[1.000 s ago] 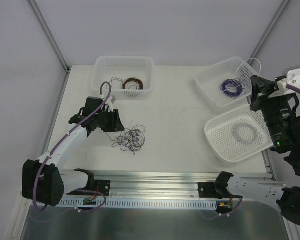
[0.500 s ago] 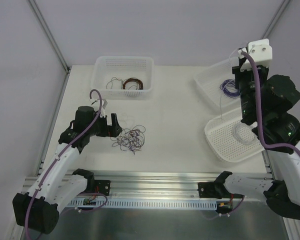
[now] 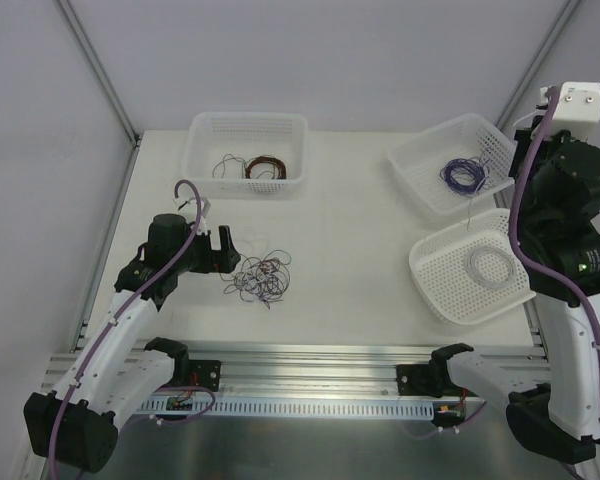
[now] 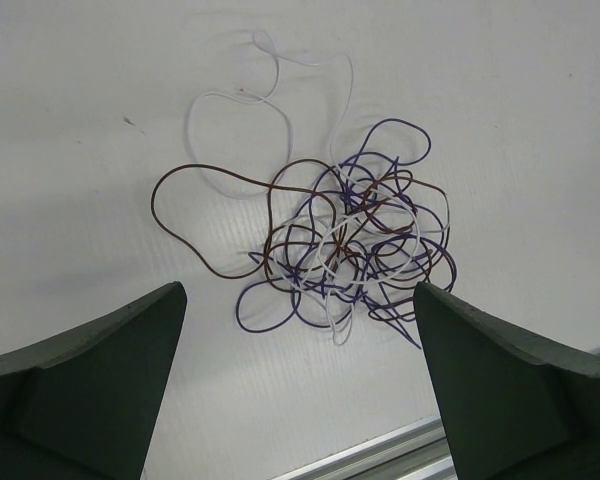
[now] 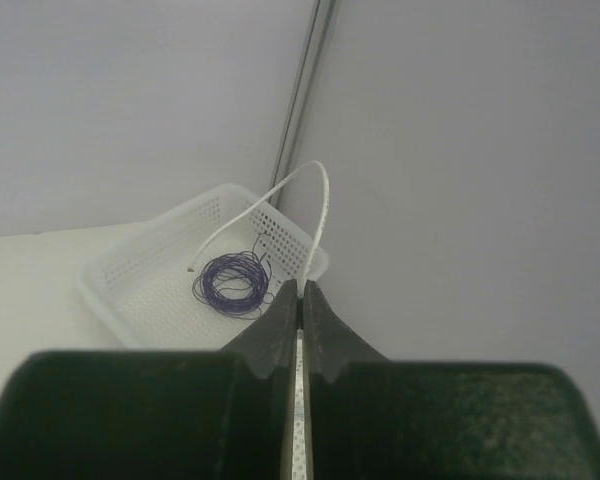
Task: Untangle the cables
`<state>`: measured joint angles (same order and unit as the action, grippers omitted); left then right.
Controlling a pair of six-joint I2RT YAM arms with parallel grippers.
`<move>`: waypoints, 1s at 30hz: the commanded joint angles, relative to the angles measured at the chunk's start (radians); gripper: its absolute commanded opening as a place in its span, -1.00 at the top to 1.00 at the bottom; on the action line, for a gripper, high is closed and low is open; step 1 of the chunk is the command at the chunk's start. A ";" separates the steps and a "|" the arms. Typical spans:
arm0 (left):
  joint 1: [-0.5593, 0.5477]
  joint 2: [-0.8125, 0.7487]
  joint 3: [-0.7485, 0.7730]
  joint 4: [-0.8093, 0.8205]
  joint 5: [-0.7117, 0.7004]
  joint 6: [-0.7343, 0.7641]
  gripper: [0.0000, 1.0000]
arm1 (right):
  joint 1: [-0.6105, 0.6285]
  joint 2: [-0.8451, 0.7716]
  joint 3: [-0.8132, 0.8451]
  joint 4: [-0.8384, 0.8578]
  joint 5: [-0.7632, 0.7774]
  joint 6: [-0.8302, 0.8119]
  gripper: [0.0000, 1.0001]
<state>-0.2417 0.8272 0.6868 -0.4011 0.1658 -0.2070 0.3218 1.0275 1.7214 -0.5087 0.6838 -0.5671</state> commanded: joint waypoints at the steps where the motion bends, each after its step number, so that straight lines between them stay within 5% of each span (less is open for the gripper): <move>1: 0.001 0.001 -0.007 0.022 -0.014 0.001 -0.98 | -0.064 -0.017 -0.040 -0.017 -0.063 0.098 0.99; 21: 0.001 0.018 -0.009 0.024 -0.018 0.004 -0.98 | -0.398 -0.055 -0.494 -0.152 -0.201 0.530 0.98; 27: 0.002 0.018 -0.007 0.022 -0.012 0.004 -0.98 | -0.546 0.020 -0.611 -0.241 -0.325 0.679 0.81; 30: 0.002 0.020 -0.007 0.022 -0.008 0.004 -0.98 | -0.599 0.032 -0.672 -0.232 -0.389 0.705 0.43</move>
<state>-0.2417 0.8459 0.6868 -0.4011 0.1539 -0.2066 -0.2409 1.0584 1.0817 -0.7185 0.3866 0.0467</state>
